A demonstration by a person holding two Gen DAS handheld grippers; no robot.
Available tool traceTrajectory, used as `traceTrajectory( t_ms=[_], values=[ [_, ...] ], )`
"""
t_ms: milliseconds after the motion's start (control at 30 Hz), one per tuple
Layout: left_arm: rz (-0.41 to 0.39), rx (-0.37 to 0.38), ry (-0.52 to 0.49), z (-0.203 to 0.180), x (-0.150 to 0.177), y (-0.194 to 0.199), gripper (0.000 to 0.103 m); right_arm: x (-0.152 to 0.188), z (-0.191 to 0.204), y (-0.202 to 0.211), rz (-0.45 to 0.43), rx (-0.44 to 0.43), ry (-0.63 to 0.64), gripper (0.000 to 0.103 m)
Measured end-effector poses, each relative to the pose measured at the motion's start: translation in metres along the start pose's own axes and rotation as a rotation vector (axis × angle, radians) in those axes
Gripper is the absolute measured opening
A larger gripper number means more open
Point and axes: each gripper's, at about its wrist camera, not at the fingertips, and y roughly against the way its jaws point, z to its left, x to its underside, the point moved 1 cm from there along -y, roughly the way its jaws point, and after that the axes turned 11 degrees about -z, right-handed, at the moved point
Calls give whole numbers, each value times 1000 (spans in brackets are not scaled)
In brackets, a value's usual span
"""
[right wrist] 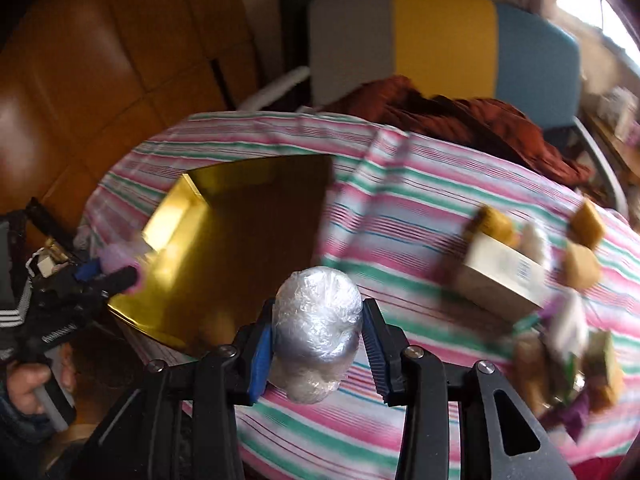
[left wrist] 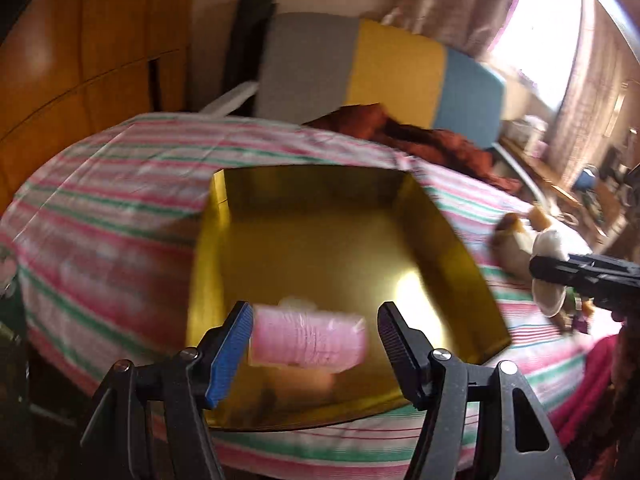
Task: Organize objects
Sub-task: 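Carry both items over the gold tray and open both tools to drop them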
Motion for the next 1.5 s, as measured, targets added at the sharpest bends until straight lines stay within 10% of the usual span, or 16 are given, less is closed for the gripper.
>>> traceTrajectory(
  t_ms=[200, 333, 500, 733, 1500],
  values=[
    [3, -70, 37, 21, 10, 1, 66, -8, 69, -59, 40, -119, 40, 45],
    [-6, -100, 67, 33, 12, 6, 66, 4, 94, -82, 72, -200, 82, 89],
    [-39, -115, 105, 41, 7, 11, 66, 15, 107, -79, 22, -83, 191, 102],
    [-88, -149, 116, 39, -3, 25, 66, 25, 130, -48, -247, 246, 425, 103],
    [-130, -200, -78, -18, -5, 48, 66, 38, 80, -2, -340, 154, 153, 103]
  ],
)
